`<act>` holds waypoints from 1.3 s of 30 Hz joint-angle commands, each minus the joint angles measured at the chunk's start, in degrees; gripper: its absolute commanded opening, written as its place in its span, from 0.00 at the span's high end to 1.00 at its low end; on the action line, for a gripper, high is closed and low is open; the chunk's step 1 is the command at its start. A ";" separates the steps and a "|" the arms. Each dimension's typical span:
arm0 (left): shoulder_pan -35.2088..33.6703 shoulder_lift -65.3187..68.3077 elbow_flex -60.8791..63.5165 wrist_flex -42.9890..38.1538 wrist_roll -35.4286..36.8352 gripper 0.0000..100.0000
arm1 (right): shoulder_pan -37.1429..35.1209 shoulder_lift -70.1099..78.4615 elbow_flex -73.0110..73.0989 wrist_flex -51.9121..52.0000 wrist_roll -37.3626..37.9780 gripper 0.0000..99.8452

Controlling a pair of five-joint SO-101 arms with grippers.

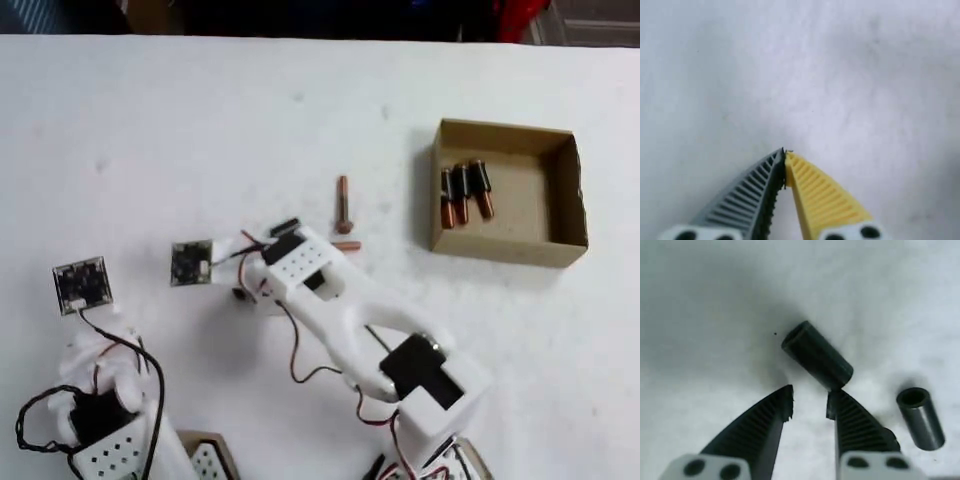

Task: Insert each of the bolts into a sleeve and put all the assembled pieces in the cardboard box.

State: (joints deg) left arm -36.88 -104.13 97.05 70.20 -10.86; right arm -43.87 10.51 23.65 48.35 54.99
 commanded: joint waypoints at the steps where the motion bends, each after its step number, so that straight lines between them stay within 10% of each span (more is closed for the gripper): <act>1: -0.48 -0.40 -0.09 0.18 -0.62 0.98 | -1.10 -2.51 -0.70 0.13 0.62 0.90; 39: -0.31 -0.40 -0.09 0.09 -0.62 0.98 | -3.65 2.86 -1.76 -8.31 13.80 0.87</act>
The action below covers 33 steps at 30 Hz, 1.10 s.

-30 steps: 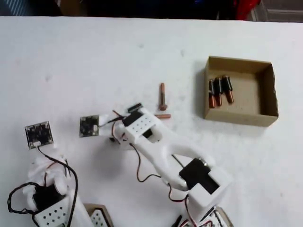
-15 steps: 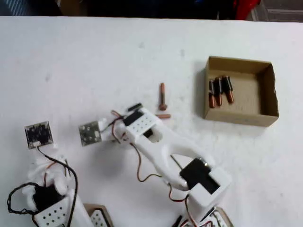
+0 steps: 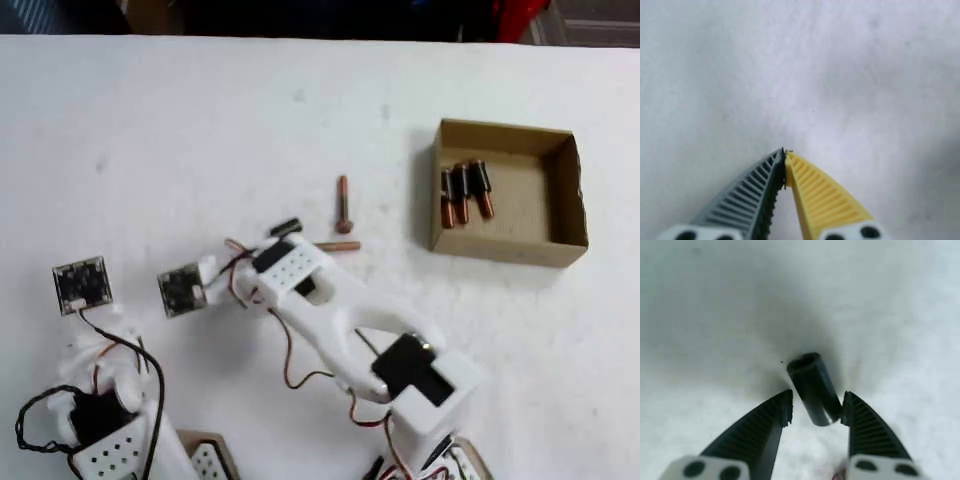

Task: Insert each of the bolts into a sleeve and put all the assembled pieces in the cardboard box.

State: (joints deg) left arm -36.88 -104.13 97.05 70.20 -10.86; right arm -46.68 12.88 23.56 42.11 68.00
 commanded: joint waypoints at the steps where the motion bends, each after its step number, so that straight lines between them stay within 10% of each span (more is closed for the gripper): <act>1: -0.31 -0.40 -0.09 0.09 -0.62 0.98 | -0.84 0.92 -1.67 -3.21 0.79 0.88; 33: 0.13 -0.40 -0.09 -0.09 -0.62 0.98 | 7.69 -30.99 11.96 -4.35 -9.41 0.98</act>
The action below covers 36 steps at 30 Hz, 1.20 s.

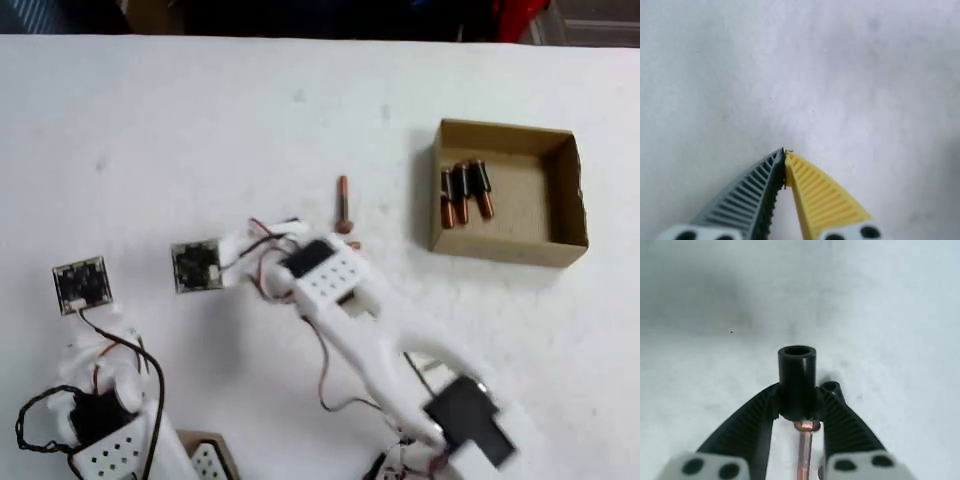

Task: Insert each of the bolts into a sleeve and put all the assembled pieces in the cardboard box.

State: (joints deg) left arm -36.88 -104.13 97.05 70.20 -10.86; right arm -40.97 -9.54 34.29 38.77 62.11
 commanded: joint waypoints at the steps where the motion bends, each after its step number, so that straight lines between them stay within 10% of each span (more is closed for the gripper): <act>1: 0.75 -0.40 -0.09 -0.09 -0.62 0.98 | 2.59 -10.86 2.46 -1.01 -4.92 0.98; 17: 15.96 -0.40 -0.09 0.35 -0.44 0.98 | 20.35 -31.69 20.48 -0.92 -34.11 0.98; 36: 23.25 -0.31 -0.09 1.67 -0.62 0.98 | 30.99 -31.43 34.81 -0.84 -36.31 0.98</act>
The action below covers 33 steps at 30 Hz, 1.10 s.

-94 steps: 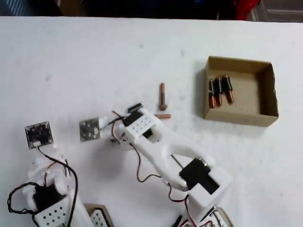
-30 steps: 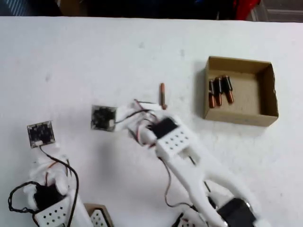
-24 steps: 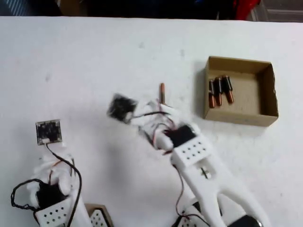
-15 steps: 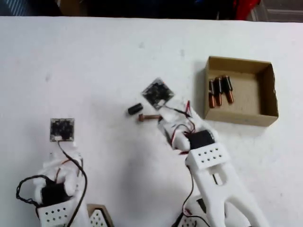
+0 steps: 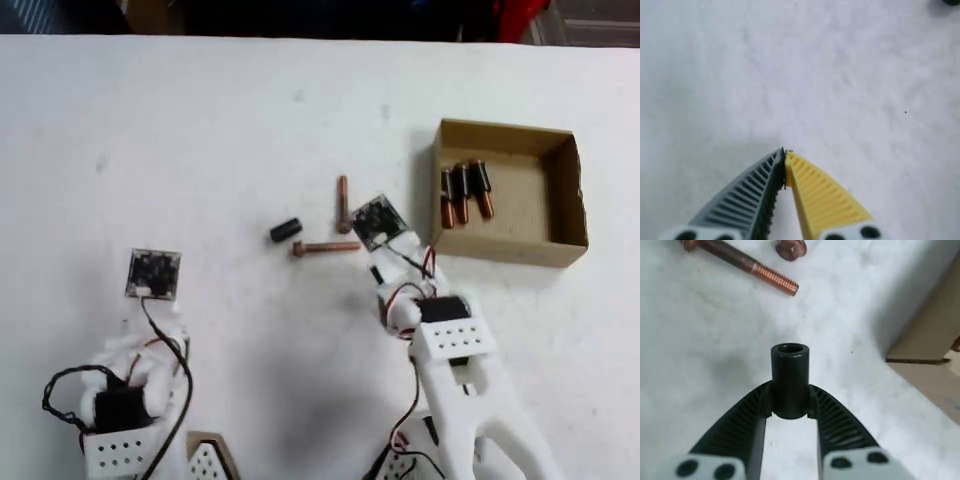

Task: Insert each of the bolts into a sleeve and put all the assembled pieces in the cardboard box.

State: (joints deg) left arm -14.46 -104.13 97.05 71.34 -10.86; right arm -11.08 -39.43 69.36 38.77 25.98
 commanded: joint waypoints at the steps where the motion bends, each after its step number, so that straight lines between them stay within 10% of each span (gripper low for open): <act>1: 0.84 -0.31 -0.09 0.53 -0.62 0.98 | 1.27 -1.45 -0.26 -0.40 -0.09 0.98; 33: 0.75 -0.31 -0.09 0.53 -0.62 0.98 | 1.01 18.07 -14.68 8.13 0.00 0.86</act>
State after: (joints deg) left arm -14.37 -104.13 97.05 71.34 -10.86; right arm -10.37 -21.14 59.69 42.55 25.89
